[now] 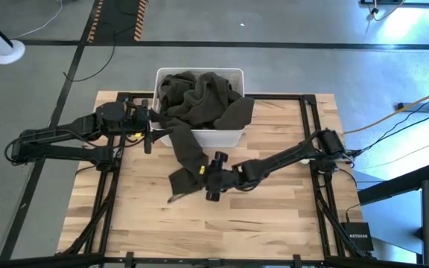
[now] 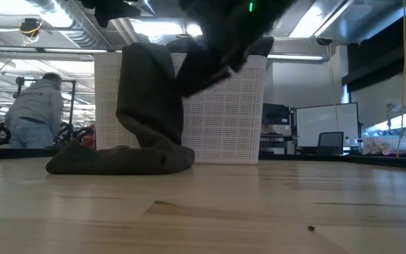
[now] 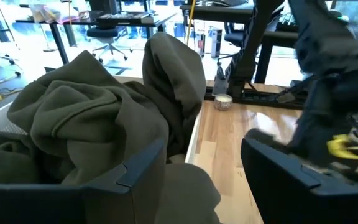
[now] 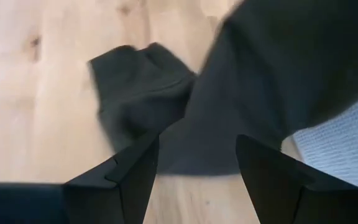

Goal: Sort clothes
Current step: Put the gray pants into the white laundry organizer

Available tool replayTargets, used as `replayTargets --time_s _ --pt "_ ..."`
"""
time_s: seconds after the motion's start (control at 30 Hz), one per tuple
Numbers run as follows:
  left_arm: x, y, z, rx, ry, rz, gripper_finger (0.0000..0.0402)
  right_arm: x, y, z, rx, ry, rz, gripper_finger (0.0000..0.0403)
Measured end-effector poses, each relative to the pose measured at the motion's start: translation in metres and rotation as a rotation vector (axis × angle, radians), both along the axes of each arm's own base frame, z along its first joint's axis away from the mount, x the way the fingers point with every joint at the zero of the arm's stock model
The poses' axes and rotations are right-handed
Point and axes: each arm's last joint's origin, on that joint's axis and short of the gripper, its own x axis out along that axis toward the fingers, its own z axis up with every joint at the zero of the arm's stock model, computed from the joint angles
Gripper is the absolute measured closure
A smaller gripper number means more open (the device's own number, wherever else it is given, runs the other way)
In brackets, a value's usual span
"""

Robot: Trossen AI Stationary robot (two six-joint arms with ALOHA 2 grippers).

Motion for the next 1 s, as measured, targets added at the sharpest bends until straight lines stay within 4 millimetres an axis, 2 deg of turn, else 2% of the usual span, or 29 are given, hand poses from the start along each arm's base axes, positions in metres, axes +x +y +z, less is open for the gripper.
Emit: replayTargets --time_s 0.13,0.3,0.5,0.6,0.67,0.73,0.83,0.87,0.9,1.0 --pt "0.000 0.000 0.000 -0.002 -0.002 0.000 0.0199 0.000 -0.010 -0.029 0.082 -0.070 -0.051 0.0171" --pt "0.000 0.000 0.000 -0.003 -0.004 0.001 0.0199 0.012 -0.015 -0.062 0.101 -0.095 -0.058 0.0171" --pt "0.000 0.000 0.000 -0.003 -0.004 0.001 0.0199 0.020 -0.028 -0.093 0.135 -0.036 -0.062 0.0171" --pt "0.000 0.000 0.000 0.001 -0.003 0.000 0.0199 0.022 -0.032 -0.098 0.156 -0.020 -0.054 0.0184" --pt "0.000 0.000 0.000 0.001 -0.003 0.001 0.0199 0.021 -0.032 -0.099 0.151 -0.001 -0.054 0.0213" --pt "0.000 0.000 0.000 0.001 -0.003 0.001 0.0199 0.020 -0.031 -0.100 0.142 0.012 -0.056 0.0261" --pt "0.000 0.000 0.000 0.001 -0.002 0.000 0.0199 0.018 -0.028 -0.095 0.144 0.019 -0.036 0.0358" --pt "0.000 0.000 0.000 0.001 -0.002 0.000 0.0199 0.018 -0.025 -0.091 0.154 0.018 -0.022 0.0376" --pt "0.000 0.000 0.000 0.000 -0.001 0.000 0.0199 0.019 -0.022 -0.088 0.162 0.019 -0.005 0.0382" --pt "0.000 0.000 0.000 -0.001 0.001 0.000 0.0199 0.022 -0.009 -0.067 0.174 -0.008 0.052 0.0367"
